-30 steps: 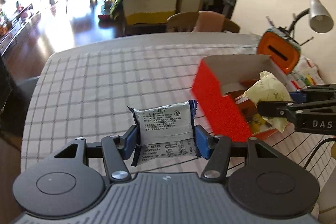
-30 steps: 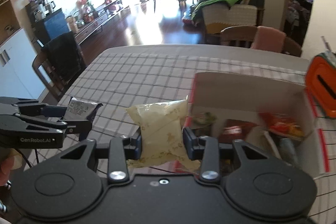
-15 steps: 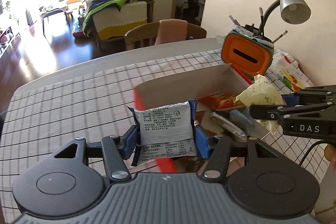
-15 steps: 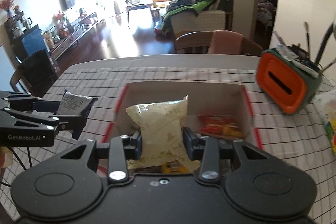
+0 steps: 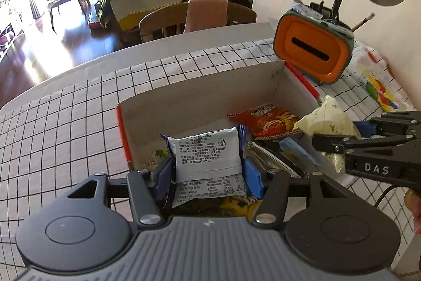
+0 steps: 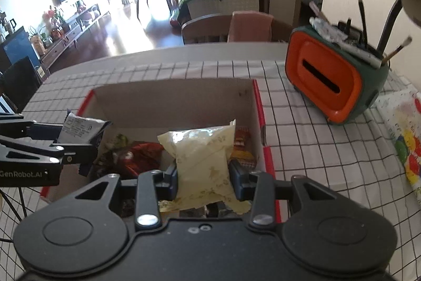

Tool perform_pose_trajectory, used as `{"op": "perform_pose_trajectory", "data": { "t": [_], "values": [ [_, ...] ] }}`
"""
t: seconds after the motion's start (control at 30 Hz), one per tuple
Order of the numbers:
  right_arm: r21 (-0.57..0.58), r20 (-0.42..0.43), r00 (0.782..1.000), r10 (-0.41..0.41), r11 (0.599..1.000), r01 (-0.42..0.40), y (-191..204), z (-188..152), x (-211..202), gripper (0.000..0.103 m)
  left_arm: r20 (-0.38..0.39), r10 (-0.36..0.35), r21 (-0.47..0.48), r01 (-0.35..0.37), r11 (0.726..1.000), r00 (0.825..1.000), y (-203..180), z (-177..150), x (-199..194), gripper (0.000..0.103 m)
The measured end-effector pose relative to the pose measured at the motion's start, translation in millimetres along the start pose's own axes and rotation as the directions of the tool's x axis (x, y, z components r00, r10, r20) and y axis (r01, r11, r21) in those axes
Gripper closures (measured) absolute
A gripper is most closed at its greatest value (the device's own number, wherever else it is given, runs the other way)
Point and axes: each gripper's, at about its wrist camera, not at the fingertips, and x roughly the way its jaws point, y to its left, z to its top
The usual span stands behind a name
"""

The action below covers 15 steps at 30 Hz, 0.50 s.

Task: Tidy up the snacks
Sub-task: 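Carry the white packet and cream bag over the red box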

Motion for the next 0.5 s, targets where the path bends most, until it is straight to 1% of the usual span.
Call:
{"op": "perform_pose_trajectory", "data": {
  "t": [0.07, 0.13, 0.23, 0.37, 0.5],
  "values": [
    [0.007, -0.023, 1.000, 0.007, 1.000, -0.007, -2, 1, 11, 0.065, -0.019, 0.014, -0.008, -0.014, 1.000, 1.000, -2, 3, 10, 0.045],
    [-0.009, -0.040, 0.999, 0.002, 1.000, -0.003, 0, 1, 20, 0.065, -0.036, 0.016, -0.015, -0.016, 1.000, 0.999, -3, 6, 18, 0.045],
    [-0.024, -0.059, 0.998, 0.001, 1.000, -0.003, 2, 1, 31, 0.065, -0.058, 0.038, -0.007, -0.039, 0.999, 0.998, -6, 10, 31, 0.045],
    [-0.040, -0.088, 0.996, -0.003, 0.999, -0.001, 3, 3, 43, 0.065, -0.100, 0.035, -0.021, -0.037, 0.999, 0.994, -6, 15, 42, 0.045],
    [-0.049, -0.114, 0.993, -0.018, 0.999, 0.012, 1, 4, 52, 0.065, -0.154, 0.043, -0.020, -0.047, 0.999, 0.987, -9, 21, 54, 0.045]
  ]
}}
